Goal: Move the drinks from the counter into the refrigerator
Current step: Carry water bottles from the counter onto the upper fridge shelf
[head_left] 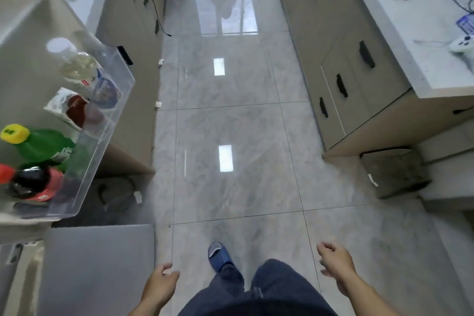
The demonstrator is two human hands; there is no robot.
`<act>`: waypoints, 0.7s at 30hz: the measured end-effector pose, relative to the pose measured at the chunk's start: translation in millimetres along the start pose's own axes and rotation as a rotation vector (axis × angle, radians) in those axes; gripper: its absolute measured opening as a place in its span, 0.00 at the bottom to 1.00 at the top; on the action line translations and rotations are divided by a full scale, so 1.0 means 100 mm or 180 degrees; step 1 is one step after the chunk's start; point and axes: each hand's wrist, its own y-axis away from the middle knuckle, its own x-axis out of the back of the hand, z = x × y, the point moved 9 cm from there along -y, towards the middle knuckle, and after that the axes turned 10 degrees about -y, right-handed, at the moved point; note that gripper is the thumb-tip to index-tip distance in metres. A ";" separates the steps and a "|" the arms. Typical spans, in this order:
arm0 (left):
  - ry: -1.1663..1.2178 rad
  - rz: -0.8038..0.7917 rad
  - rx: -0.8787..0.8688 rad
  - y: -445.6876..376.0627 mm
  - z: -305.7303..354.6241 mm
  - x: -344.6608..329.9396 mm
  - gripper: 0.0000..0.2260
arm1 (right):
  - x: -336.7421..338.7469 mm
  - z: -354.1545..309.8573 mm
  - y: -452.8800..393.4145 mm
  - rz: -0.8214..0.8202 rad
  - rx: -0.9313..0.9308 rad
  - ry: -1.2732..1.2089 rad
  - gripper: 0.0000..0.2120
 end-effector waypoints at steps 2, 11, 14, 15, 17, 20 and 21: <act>0.0094 -0.0047 -0.0034 -0.14 0.23 0.09 0.17 | 0.03 -0.04 -0.02 0.0038 -0.0071 -0.0001 0.09; 0.0634 -0.0193 -0.0276 -0.86 1.84 0.30 0.14 | 0.12 -0.36 -0.57 0.0180 -0.0332 0.0026 0.05; 0.0657 -0.0109 -0.0304 -1.05 2.30 0.36 0.14 | 0.09 -0.67 -0.96 0.0106 -0.0396 0.0168 0.08; 0.0664 -0.0053 -0.0278 -1.09 2.43 0.40 0.13 | 0.07 -0.84 -1.11 0.0084 -0.0406 0.0199 0.08; 0.0651 0.0045 -0.0183 -1.12 2.65 0.47 0.12 | 0.02 -1.28 -1.35 0.0001 -0.0350 0.0234 0.07; 0.0722 0.0182 -0.0049 -1.13 2.91 0.55 0.11 | -0.11 -2.13 -1.66 -0.0208 -0.0094 0.0424 0.05; 0.0766 0.0226 -0.0005 -1.13 3.00 0.58 0.10 | -0.17 -2.43 -1.77 -0.0286 0.0020 0.0502 0.06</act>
